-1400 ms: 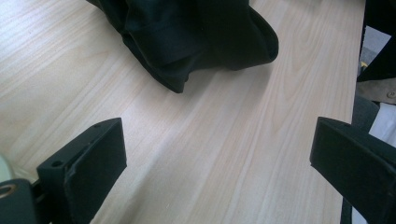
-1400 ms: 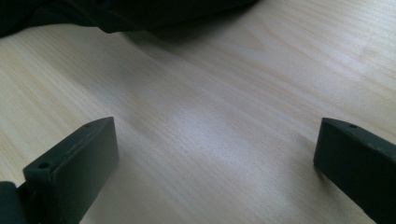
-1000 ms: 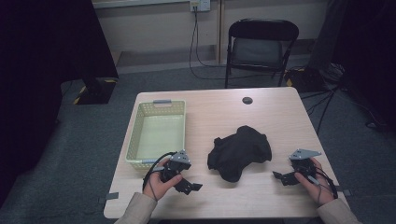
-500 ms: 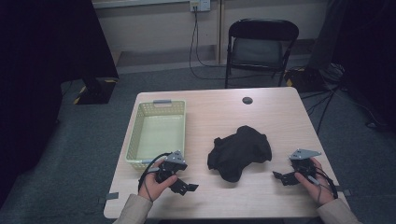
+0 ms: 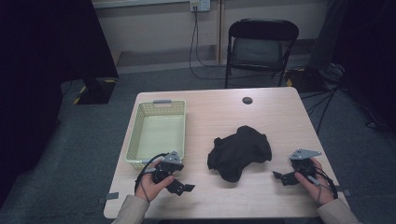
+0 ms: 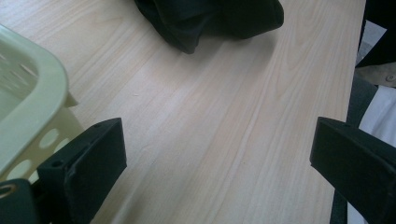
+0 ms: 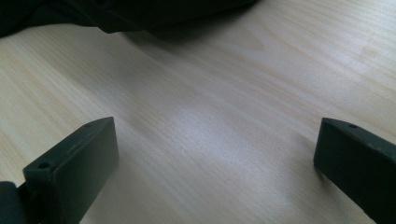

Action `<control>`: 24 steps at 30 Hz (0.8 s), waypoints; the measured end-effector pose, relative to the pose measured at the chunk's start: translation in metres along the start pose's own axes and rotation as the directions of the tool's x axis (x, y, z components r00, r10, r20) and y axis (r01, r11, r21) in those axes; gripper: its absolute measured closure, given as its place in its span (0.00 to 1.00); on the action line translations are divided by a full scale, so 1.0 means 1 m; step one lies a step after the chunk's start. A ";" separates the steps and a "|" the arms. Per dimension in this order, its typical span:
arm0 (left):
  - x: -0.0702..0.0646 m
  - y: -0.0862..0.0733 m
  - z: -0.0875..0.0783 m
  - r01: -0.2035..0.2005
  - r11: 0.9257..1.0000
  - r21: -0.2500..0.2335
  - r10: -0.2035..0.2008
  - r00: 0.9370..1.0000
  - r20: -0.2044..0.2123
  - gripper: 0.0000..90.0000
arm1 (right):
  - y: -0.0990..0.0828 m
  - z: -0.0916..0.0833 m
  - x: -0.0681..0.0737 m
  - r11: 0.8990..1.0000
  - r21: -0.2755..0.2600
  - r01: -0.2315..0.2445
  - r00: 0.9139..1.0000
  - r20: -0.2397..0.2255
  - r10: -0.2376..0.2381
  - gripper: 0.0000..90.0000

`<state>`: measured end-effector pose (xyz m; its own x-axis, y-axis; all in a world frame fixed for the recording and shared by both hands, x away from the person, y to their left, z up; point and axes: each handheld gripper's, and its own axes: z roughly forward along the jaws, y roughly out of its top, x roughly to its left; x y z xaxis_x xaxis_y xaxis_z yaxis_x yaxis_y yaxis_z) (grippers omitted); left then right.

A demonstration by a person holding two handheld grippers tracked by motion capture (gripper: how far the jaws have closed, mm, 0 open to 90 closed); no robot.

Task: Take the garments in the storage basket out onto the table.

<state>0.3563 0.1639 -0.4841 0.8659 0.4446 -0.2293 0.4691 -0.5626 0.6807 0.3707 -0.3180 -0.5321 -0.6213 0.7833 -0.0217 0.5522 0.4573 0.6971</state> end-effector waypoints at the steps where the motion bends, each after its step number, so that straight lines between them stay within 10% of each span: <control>1: 0.001 -0.001 -0.001 -0.001 1.000 -0.004 0.001 1.000 -0.001 0.03 | 0.000 0.000 0.000 1.000 0.000 0.000 1.000 0.000 0.000 0.00; 24: 0.010 -0.018 -0.012 0.006 1.000 -0.002 -0.006 1.000 -0.010 0.04 | 0.000 0.000 0.000 1.000 0.000 -0.001 1.000 0.001 0.001 0.00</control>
<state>0.3546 0.1866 -0.4905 0.8612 0.4548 -0.2269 0.4742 -0.5584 0.6807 0.3705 -0.3180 -0.5321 -0.6199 0.7843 -0.0220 0.5526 0.4564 0.6974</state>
